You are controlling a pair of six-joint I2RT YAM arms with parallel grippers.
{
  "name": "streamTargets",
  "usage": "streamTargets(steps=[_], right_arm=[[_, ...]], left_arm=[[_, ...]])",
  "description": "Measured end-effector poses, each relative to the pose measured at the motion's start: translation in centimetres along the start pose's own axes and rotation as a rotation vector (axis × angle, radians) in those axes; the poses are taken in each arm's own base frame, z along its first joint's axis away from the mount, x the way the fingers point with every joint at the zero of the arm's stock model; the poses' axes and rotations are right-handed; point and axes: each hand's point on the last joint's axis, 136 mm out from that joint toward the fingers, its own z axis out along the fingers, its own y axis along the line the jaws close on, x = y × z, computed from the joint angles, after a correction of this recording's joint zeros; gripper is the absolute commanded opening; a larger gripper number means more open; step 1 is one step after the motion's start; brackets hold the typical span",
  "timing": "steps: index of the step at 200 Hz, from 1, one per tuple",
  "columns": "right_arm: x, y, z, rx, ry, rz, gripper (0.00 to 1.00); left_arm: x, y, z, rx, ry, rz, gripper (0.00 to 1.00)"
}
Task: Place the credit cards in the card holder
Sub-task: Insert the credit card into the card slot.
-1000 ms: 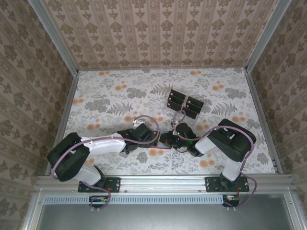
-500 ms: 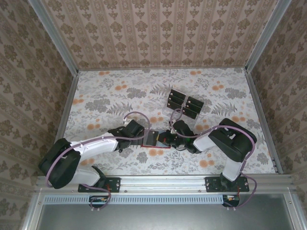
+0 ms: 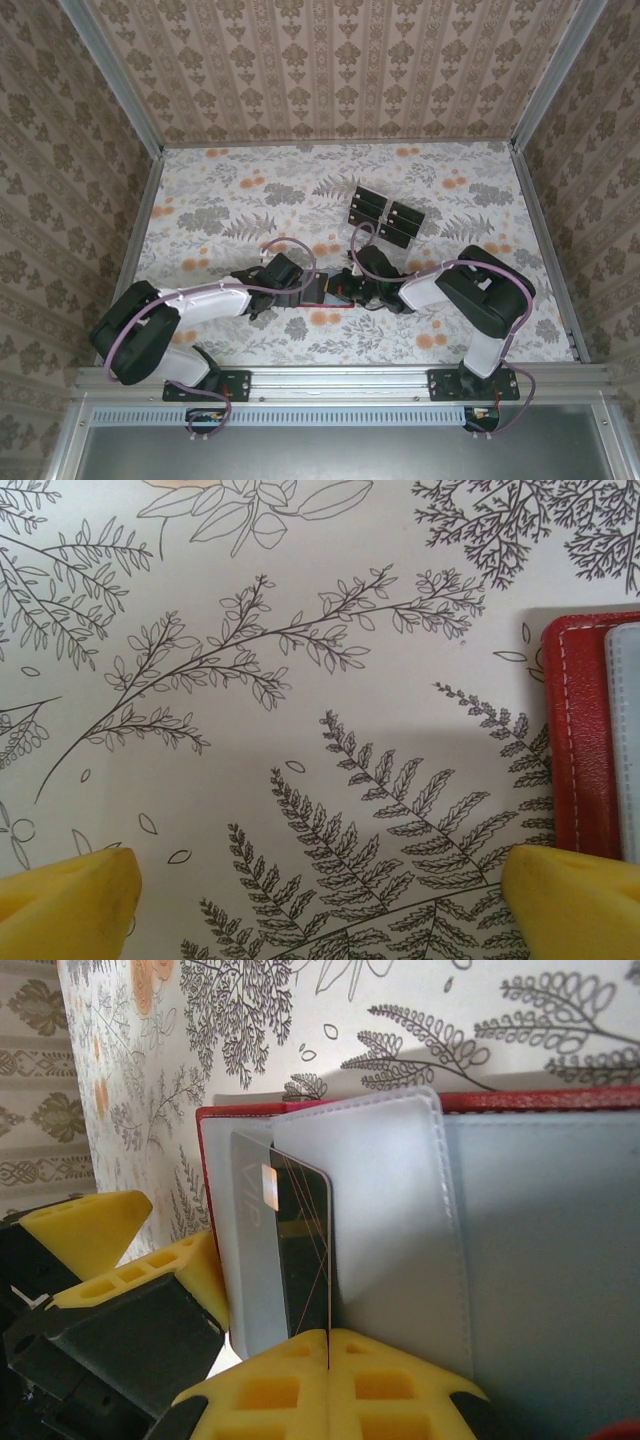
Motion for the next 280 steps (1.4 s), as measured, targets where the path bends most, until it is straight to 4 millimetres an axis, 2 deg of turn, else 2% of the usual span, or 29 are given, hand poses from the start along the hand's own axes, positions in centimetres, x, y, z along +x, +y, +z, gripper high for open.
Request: streamTargets(steps=[184,243,256,280], right_arm=[[-0.2,1.1,1.1,0.028,0.066,-0.018,0.0],[-0.3,1.5,1.5,0.039,0.091,-0.033,0.12],[-0.4,1.8,1.5,0.041,0.095,-0.04,0.19],[-0.5,2.6,1.2,0.047,0.108,-0.074,0.38]], left_arm=[[-0.2,-0.6,0.1,0.015,-0.013,0.002,1.0],[-0.6,-0.6,-0.7,0.036,-0.024,-0.006,1.0],[-0.9,-0.6,-1.2,0.048,-0.036,-0.013,1.0],[-1.6,-0.1,-1.8,0.056,-0.056,-0.037,1.0]])
